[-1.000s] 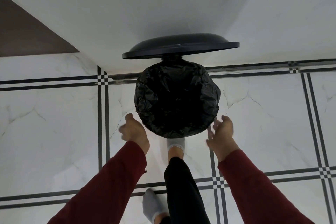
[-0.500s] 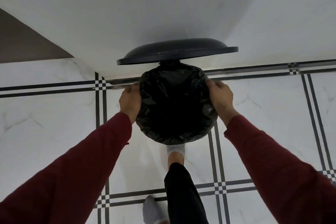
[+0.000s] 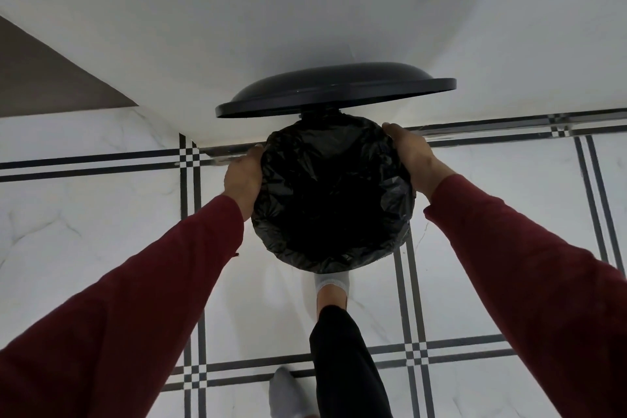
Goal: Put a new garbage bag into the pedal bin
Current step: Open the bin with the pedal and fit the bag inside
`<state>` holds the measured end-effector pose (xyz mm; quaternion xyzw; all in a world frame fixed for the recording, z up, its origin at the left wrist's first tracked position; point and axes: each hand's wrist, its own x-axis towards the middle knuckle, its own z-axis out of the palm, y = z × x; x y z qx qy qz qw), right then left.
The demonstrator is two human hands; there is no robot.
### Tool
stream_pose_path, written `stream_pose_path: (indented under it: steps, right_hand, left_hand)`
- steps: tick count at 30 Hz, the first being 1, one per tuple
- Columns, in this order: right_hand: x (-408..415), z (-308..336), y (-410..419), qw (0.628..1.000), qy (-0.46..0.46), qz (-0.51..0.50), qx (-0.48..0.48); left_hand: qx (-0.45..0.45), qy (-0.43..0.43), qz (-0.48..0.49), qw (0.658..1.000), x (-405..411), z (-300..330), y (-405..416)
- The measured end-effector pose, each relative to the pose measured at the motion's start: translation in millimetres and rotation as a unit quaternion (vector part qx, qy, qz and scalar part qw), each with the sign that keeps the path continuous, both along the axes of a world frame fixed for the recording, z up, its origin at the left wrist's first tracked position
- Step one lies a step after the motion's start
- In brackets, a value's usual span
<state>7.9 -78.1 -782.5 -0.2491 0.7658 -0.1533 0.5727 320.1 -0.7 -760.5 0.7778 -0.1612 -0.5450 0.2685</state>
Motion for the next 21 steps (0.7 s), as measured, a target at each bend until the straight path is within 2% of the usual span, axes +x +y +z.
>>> stream_pose_path:
  steps: [3,7,11,14,17,18,21]
  right_hand:
    - [17,30,4,0.999,0.017,0.018,-0.022]
    - [22,32,3,1.000,0.003,0.009,-0.015]
    - [25,35,1,0.999,0.030,0.015,-0.009]
    - [26,38,-7,0.984,0.124,0.109,-0.065]
    - [32,50,-15,0.963,0.184,0.145,-0.130]
    - [37,55,-18,0.958,0.191,0.174,-0.124]
    - [46,56,-29,0.967,0.151,0.175,-0.103]
  left_hand:
    - [-0.034,-0.009,-0.031,0.999,3,-5,-2]
    - [-0.039,0.034,-0.034,0.998,-5,14,-2]
    - [-0.030,0.054,-0.022,0.998,-3,12,-5]
    - [-0.035,0.070,-0.016,0.997,-2,12,-10]
    - [-0.061,0.040,-0.034,0.997,-4,20,-15]
    - [-0.062,0.033,-0.048,0.996,-6,23,-17]
    - [-0.043,0.016,-0.055,0.997,-9,22,-24]
